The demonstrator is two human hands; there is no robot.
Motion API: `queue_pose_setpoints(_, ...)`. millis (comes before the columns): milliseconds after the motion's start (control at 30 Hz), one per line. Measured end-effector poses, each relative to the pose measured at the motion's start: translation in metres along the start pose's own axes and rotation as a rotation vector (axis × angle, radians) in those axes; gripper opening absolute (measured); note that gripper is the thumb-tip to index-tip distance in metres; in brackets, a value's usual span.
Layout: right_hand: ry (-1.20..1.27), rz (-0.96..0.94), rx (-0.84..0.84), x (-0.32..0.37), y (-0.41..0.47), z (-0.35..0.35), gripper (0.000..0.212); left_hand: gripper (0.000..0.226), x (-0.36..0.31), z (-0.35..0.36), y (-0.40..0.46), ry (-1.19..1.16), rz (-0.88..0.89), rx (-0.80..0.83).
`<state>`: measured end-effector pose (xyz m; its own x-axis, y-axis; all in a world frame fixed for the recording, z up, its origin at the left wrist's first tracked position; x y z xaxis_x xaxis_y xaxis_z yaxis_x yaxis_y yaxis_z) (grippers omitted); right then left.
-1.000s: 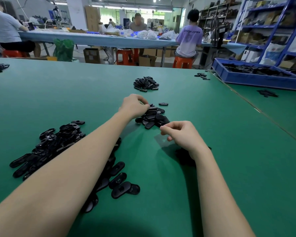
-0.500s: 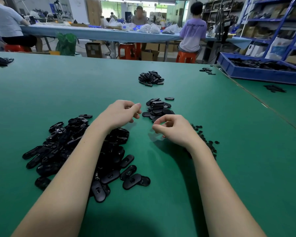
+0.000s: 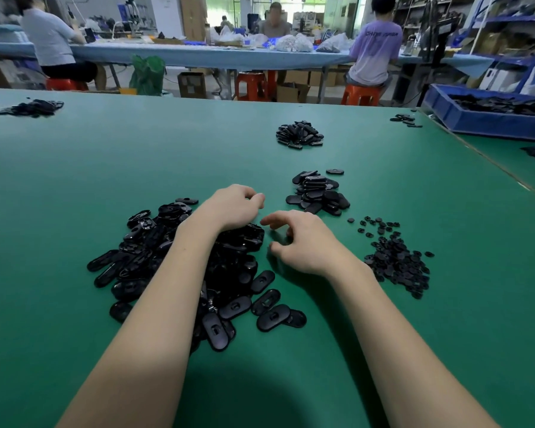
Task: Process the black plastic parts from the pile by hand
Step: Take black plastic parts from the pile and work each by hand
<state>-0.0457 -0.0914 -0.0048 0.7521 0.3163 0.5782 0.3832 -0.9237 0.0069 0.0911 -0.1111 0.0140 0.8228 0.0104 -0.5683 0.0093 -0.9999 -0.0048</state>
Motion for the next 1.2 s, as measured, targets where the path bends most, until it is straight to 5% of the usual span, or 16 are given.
queue_pose_setpoints(167, -0.094, -0.061, -0.008, 0.010, -0.001, 0.004, 0.050, 0.030, 0.004, -0.001, 0.000, 0.027, -0.011, 0.009)
queue_pose_setpoints(633, 0.020, 0.039, -0.151, -0.010, 0.001, -0.014, 0.009, 0.027, 0.005, 0.001, 0.000, -0.006, -0.016, 0.010)
queue_pose_setpoints(1200, 0.406, 0.177, -0.126, -0.053, -0.004, -0.055, 0.020, 0.017, -0.016, 0.004, -0.004, -0.080, 0.091, -0.008)
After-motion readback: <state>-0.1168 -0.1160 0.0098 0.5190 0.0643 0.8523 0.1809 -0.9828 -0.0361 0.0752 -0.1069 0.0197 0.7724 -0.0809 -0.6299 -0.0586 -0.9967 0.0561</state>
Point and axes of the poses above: each hand's wrist, its own y-axis towards the middle knuckle, its own z-axis out of the palm, x = y × z, the point moved 10 cm from there along y, towards the middle knuckle, and after that the axes turned 7 degrees about z, right-handed, at the moved point
